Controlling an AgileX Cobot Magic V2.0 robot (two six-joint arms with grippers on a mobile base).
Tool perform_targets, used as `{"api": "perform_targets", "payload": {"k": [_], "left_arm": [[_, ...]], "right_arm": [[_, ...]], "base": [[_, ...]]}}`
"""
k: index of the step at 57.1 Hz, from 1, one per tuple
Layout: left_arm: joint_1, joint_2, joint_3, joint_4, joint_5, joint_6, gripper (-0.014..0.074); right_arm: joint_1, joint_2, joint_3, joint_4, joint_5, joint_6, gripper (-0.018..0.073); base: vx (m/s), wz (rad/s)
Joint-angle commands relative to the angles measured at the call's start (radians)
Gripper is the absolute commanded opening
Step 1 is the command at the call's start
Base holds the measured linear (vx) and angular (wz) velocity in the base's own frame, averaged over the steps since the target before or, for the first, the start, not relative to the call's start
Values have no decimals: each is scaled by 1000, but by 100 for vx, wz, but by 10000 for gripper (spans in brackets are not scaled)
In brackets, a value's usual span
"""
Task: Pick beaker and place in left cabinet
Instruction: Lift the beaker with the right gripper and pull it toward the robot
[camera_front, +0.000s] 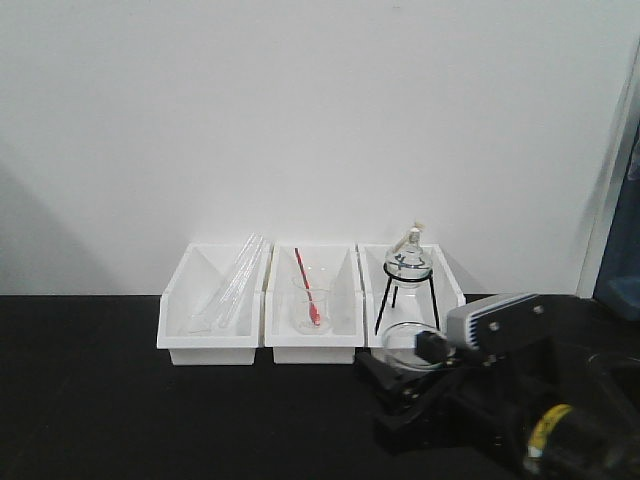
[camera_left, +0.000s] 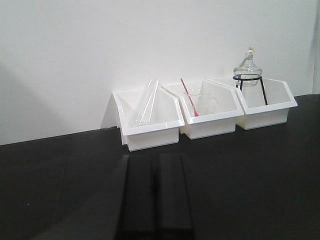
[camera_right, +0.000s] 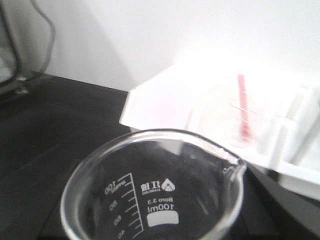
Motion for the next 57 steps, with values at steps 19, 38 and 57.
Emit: {"api": "perform_targets", "payload": {"k": [19,38,57], "left_arm": [[-4,-18,16,-8,-83,-3,1],[-4,-18,16,-8,-83,-3,1],[-4,-18,16,-8,-83,-3,1]], "right_arm": [[-3,-646,16,-7,588,-14,-4],[-3,-810,56,-121,725,-7,-4],[-3,-813,56,-120,725,-7,-4]], "base": [[0,0],[0,0],[0,1]]}}
